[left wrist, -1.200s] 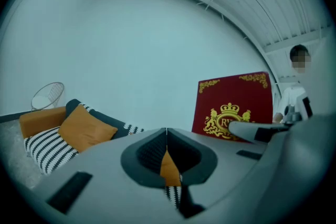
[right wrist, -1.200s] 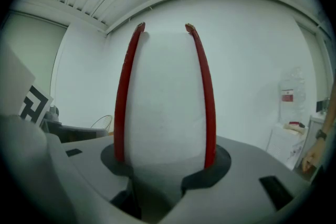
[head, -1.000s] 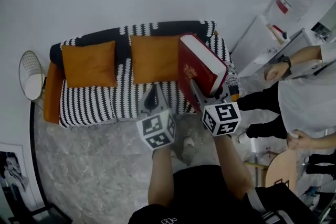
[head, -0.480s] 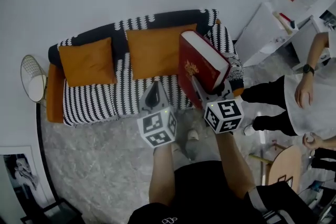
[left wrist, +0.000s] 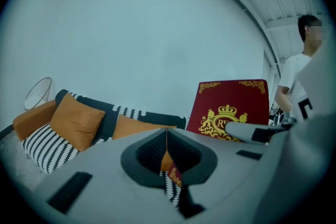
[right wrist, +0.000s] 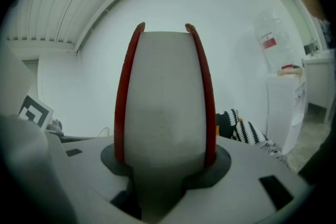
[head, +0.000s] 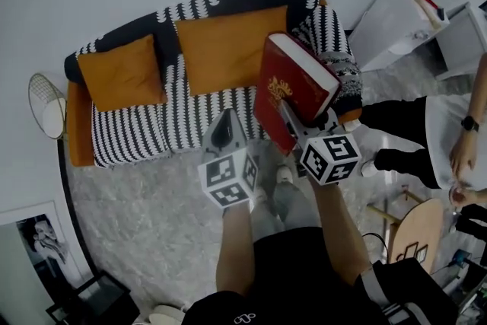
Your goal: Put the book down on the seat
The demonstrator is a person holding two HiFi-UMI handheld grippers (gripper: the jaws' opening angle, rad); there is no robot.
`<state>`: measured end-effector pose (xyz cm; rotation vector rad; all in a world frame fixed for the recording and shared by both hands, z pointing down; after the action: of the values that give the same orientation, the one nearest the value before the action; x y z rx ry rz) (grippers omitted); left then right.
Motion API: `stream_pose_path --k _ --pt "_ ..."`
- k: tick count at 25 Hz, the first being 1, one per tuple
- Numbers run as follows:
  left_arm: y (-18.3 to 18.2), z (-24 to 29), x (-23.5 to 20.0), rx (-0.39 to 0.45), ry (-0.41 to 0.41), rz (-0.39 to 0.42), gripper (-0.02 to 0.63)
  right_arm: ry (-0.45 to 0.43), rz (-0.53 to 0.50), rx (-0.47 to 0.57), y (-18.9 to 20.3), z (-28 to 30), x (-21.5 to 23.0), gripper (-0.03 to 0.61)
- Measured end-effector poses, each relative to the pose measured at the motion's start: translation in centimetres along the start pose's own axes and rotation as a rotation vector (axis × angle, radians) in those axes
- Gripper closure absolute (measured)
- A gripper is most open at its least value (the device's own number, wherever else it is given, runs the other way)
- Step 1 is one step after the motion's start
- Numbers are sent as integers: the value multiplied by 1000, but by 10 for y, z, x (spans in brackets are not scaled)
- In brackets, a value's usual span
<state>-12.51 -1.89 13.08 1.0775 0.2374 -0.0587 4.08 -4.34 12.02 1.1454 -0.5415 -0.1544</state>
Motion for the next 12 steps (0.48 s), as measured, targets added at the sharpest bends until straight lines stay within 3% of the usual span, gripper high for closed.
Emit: stream_pose_path --k 12 --pt "68 43 7 -180 -9 8 600 -33 362 -32 71 21 60 350"
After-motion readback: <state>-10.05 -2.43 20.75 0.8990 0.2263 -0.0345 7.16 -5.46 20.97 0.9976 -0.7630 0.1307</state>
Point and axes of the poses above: the fingertips, and each gripper's own axes: z forward along the fingers, x to its right, y out of its underside, the point moved 3 cm from there along -z, backward along the fingers, and after that the axes turned 2 degrees about -x, right-handed, at the moved point
